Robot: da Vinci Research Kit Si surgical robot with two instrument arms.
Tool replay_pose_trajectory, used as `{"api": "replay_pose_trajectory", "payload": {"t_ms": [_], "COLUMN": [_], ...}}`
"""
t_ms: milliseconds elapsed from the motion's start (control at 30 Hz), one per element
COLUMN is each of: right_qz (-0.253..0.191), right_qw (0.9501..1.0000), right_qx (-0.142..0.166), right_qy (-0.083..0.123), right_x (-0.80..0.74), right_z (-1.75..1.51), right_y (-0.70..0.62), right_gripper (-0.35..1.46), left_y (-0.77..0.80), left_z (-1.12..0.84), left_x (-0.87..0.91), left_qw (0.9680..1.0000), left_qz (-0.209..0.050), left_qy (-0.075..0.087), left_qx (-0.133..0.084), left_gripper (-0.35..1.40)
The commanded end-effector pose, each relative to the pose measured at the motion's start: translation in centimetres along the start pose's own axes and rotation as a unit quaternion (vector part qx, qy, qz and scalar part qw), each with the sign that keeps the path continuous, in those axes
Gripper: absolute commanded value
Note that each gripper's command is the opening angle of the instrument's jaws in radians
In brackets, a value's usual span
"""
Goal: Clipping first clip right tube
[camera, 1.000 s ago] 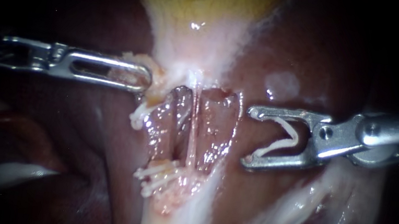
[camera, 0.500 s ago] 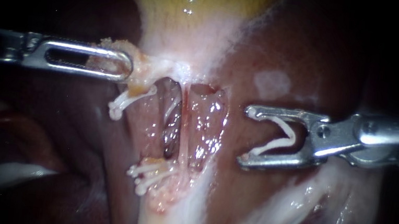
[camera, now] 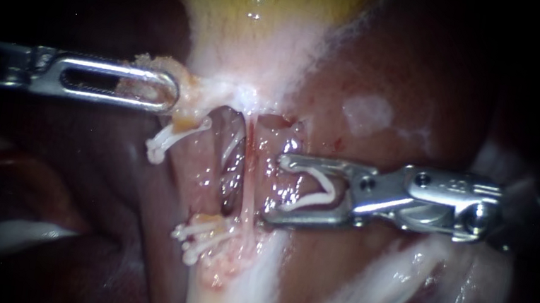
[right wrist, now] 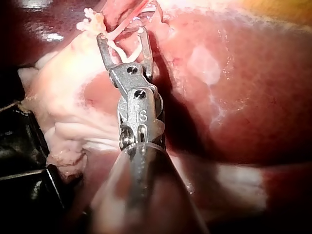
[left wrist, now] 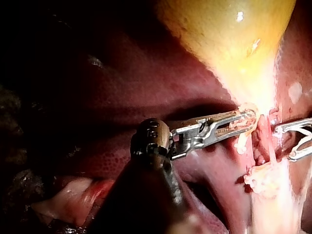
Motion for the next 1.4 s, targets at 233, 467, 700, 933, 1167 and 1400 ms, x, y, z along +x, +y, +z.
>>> {"api": "replay_pose_trajectory", "payload": {"t_ms": [233,467,700,933,1167,1400], "right_qz": [0.013,0.019,0.034,0.054,0.075,0.099], "right_qw": [0.9998,0.9995,0.9979,0.9938,0.9872,0.9784], "right_qx": [0.004,0.014,0.039,0.071,0.108,0.145], "right_qy": [0.018,0.022,0.040,0.066,0.090,0.109], "right_x": [-0.04,-0.06,-0.08,-0.09,-0.14,-0.20], "right_z": [0.18,0.31,0.46,0.46,0.44,0.48], "right_y": [0.07,0.10,0.10,0.10,0.10,0.09], "right_gripper": [0.50,0.49,0.48,0.47,0.45,0.44], "left_y": [-0.01,-0.01,-0.01,0.00,0.03,0.04], "left_z": [0.00,-0.01,-0.01,-0.02,-0.03,-0.03], "left_x": [0.00,0.01,0.01,0.00,0.00,-0.01], "left_qw": [1.0000,1.0000,1.0000,1.0000,1.0000,1.0000], "left_qz": [0.000,0.000,0.000,0.000,0.000,0.000], "left_qy": [0.000,0.000,0.000,0.000,0.000,0.000], "left_qx": [0.000,0.000,0.000,0.000,0.000,-0.001], "left_gripper": [-0.35,-0.35,-0.35,-0.35,-0.35,-0.35]}}
